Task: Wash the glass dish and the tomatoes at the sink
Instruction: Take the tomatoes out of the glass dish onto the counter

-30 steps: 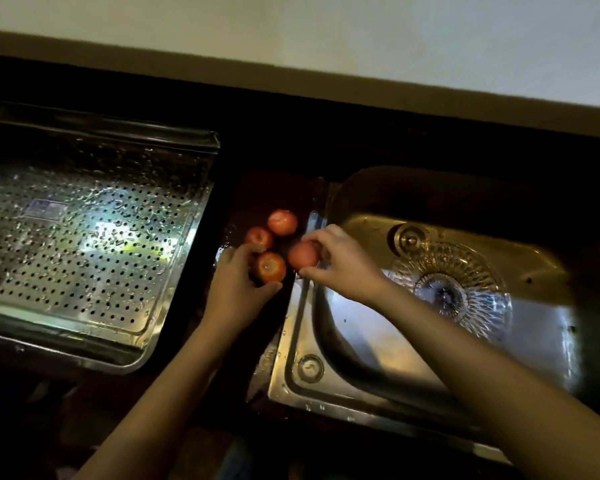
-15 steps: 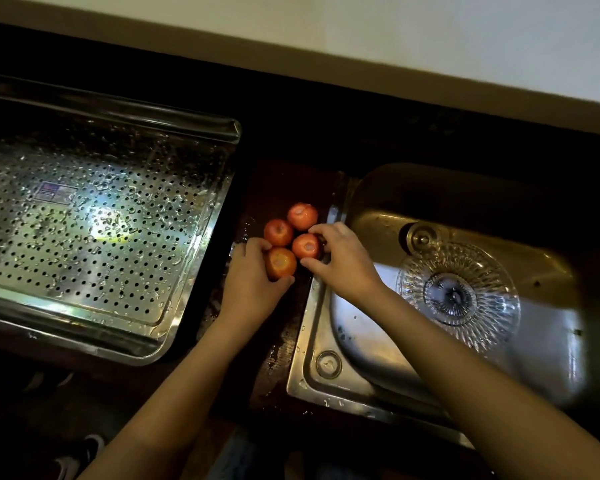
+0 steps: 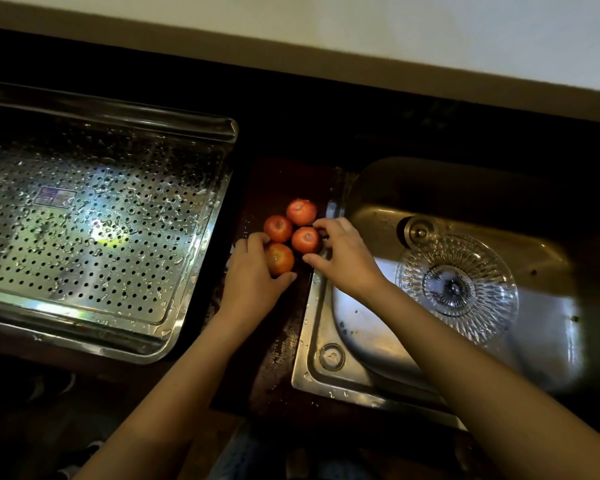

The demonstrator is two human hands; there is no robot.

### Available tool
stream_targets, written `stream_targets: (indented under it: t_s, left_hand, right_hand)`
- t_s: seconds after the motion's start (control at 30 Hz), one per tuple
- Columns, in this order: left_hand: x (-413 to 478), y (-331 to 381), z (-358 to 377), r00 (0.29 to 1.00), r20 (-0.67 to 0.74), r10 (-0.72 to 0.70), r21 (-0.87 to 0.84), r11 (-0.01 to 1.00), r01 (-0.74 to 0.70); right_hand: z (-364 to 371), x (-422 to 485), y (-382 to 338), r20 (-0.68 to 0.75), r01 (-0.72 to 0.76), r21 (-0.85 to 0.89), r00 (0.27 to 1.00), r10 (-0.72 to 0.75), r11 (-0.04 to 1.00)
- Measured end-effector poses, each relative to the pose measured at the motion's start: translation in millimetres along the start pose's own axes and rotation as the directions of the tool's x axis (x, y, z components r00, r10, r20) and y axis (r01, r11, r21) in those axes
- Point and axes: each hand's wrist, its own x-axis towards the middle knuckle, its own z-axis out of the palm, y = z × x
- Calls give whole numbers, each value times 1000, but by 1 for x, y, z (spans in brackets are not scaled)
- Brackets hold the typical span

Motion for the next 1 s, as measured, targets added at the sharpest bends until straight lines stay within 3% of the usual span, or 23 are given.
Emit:
stream_targets:
  t_s: [0.33, 0.5, 0.67, 0.87, 1.0]
  left_hand:
    - [-3, 6, -13, 999, 17, 45, 130, 990, -47]
    - [-1, 31, -24, 981, -17, 192, 134, 973, -188]
    - [9, 76, -9, 932, 170, 319, 76, 939, -336]
    - [22, 124, 39, 869, 450, 204, -163, 976, -145]
    - [28, 142, 75, 815, 568, 115, -163, 986, -25]
  right_hand:
    - [-24, -5, 7, 75, -2, -95, 997, 9, 995]
    - [-46, -11, 21, 187, -31, -133, 981, 56, 991]
    - [-79, -24, 52, 249, -153, -207, 947, 203, 966]
    - [-121, -62, 107, 213, -382, -96, 894, 394, 919]
    - [-146, -94, 151, 172, -502, 49, 856, 488, 864]
